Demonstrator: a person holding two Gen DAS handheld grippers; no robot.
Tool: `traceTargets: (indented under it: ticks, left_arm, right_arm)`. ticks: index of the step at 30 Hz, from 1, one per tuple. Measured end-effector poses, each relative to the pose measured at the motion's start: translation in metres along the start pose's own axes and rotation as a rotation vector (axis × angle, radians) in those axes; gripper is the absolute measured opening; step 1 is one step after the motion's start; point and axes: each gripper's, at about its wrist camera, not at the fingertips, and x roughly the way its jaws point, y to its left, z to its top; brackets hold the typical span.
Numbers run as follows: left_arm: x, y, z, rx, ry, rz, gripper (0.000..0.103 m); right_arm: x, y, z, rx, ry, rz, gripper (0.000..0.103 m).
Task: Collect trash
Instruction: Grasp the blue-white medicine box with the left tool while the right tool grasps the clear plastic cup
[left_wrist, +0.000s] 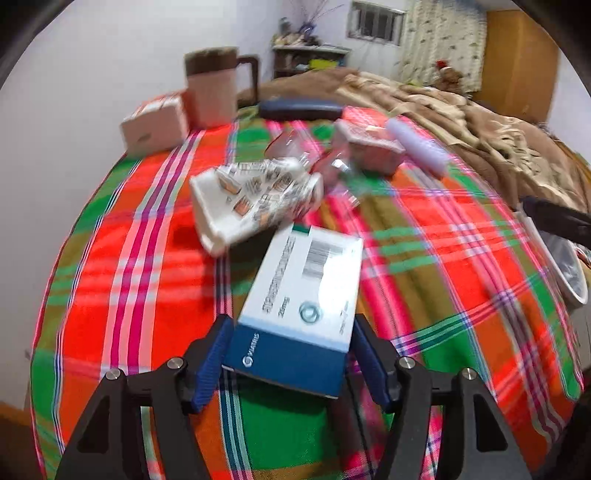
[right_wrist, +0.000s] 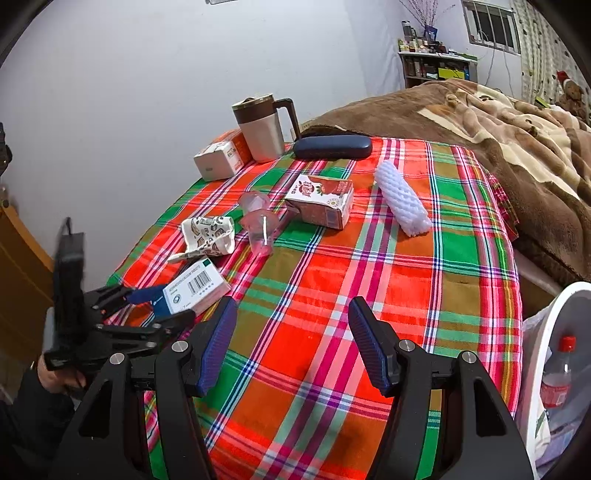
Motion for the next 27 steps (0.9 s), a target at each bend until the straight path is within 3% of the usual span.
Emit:
traceTargets:
  ticks: [8,11,27]
  left_arm:
    - [-0.022,0.006,-0.008,-0.117,-0.072,0.002,0.063]
    - [-0.032,0.007,-0.011,-0.138,-0.108,0.014,0.063]
    - [-0.051,0.05,-0.017,-0.3,-0.184,0.047,0.063]
  right_arm:
    - [0.01,0.009,0.006,-0.035,0.009,0.003,0.064]
    - [0.022,0.016,0.01,-0.055,0.028,0.013,0.054]
    - [0.097,0.039,0.038,-0.128,0.103,0.003,0.051]
